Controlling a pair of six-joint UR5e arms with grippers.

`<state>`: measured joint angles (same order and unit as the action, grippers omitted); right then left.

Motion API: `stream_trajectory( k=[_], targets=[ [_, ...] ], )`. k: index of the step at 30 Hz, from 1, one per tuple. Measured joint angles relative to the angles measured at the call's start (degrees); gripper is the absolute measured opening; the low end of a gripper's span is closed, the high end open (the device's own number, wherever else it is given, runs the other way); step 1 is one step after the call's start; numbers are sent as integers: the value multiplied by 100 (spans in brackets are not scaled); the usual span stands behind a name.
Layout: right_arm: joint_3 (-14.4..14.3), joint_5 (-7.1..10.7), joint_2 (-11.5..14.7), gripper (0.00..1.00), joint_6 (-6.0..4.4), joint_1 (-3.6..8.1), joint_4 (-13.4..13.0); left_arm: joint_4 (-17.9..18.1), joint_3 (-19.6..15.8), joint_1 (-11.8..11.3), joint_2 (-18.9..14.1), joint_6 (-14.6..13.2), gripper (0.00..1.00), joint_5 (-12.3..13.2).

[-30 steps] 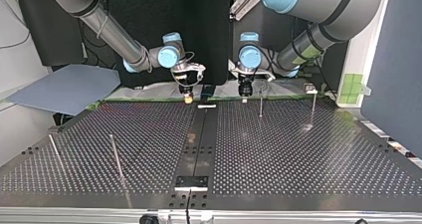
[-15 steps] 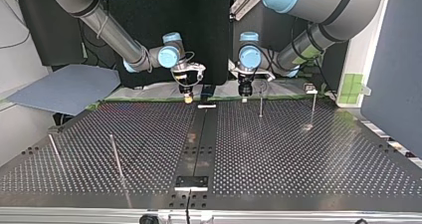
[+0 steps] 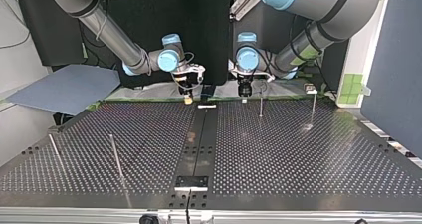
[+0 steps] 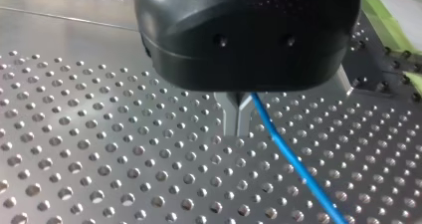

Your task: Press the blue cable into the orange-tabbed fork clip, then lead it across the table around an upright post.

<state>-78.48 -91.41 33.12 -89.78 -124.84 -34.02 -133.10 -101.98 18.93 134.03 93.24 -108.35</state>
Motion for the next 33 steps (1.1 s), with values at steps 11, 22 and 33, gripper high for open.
stream_trajectory(
  k=[11,22,33],
  targets=[
    [63,-24,362,0,106,0,332,-504,102,213,-326,-217,0,-147],
    [65,-41,898,0,53,-28,703,-919,106,409,-896,-7,0,-207],
    [65,-16,1448,0,22,-45,761,-1263,393,510,-1458,17,0,-181]
  ],
)
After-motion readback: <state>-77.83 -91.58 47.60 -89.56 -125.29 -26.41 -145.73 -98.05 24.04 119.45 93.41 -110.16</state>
